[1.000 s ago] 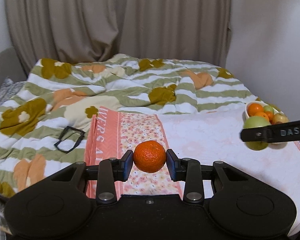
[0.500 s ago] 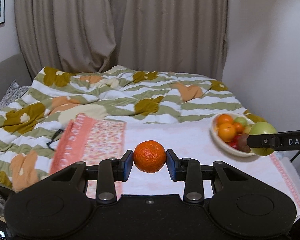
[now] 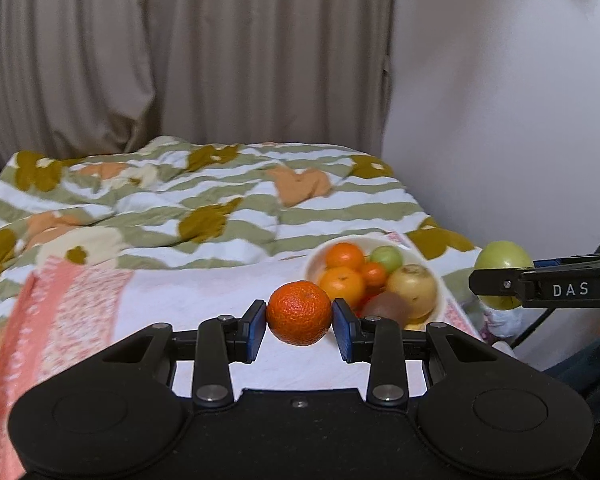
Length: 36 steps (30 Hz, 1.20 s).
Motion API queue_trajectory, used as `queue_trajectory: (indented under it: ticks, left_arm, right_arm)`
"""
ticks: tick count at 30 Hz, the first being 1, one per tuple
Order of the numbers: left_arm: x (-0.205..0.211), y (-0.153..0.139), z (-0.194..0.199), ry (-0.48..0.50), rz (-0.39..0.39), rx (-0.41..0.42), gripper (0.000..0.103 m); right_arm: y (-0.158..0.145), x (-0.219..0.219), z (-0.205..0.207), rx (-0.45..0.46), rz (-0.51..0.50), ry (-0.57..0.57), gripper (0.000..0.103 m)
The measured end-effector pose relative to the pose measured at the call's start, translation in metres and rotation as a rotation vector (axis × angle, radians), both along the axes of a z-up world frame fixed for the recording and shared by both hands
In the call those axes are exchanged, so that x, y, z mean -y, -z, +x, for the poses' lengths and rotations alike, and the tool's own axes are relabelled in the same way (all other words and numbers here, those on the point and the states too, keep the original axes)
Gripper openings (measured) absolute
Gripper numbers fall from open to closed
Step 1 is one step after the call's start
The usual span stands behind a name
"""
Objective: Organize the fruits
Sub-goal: 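Carry the tangerine and green apple over the bowl with both tools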
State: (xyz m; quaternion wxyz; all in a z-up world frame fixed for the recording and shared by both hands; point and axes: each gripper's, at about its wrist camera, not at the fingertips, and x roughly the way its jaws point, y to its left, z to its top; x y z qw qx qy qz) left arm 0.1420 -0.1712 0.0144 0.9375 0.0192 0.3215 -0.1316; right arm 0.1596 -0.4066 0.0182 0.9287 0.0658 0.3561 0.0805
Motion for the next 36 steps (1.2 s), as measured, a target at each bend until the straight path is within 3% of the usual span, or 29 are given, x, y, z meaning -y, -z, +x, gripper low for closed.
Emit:
queue_trajectory:
  ticks: [8, 21, 33, 35, 36]
  left_arm:
    - [0.037, 0.018, 0.064, 0.079, 0.014, -0.038, 0.039]
    - [0.060, 0.062, 0.165, 0.136, 0.056, -0.122, 0.040]
    - [0.063, 0.094, 0.196, 0.162, 0.072, -0.196, 0.040]
    - [0.061, 0.092, 0.196, 0.162, 0.062, -0.194, 0.059]
    - [0.060, 0.090, 0.195, 0.155, 0.057, -0.183, 0.082]
  right_arm:
    - [0.005, 0.034, 0.034, -0.001, -0.019, 0.075, 0.071]
    - [0.035, 0.056, 0.099, -0.061, 0.003, 0.151, 0.071]
    - [0.059, 0.063, 0.130, -0.120, 0.009, 0.186, 0.071]
    - [0.060, 0.064, 0.134, -0.123, 0.010, 0.187, 0.071]
    - [0.060, 0.063, 0.135, -0.124, 0.010, 0.187, 0.072]
